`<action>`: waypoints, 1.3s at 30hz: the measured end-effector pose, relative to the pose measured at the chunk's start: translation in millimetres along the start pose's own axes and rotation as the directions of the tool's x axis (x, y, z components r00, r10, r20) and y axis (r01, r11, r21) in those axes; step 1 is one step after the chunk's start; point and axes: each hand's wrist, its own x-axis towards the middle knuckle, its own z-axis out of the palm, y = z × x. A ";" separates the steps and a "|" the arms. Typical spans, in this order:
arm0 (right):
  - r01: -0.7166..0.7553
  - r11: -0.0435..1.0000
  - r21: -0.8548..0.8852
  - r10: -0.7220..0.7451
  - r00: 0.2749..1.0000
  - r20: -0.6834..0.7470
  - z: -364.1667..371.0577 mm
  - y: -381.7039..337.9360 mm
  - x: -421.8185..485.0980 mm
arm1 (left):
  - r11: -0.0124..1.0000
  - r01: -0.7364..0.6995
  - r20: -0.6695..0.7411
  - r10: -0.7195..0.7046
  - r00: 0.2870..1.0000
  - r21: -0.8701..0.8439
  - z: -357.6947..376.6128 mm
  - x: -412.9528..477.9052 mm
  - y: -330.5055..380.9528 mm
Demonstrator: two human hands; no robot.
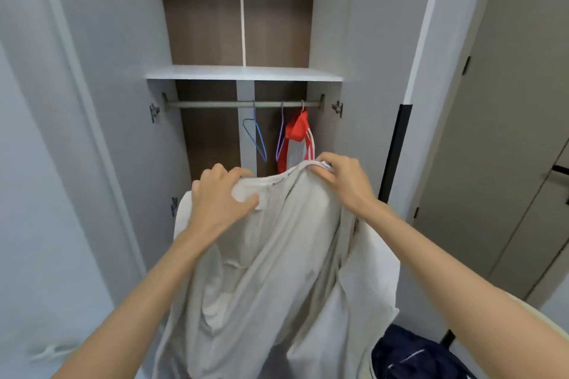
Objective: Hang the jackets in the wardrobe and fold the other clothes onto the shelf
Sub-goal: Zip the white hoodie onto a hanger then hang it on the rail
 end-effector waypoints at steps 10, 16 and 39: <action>0.018 0.978 0.207 -0.077 0.957 0.279 57.1 11.4 -16.6 | 0.941 -0.182 -0.317 0.272 0.909 0.287 -57.6 -1.7 -17.1; -0.092 0.990 0.110 0.031 0.887 0.460 107.6 54.4 -47.7 | 0.892 -0.204 -0.367 0.362 0.857 0.403 -69.4 4.7 -12.4; -0.114 0.992 -0.052 0.121 0.771 0.625 234.3 7.1 -56.2 | 0.954 -0.293 -0.353 0.294 0.888 0.060 -80.4 -0.1 -56.7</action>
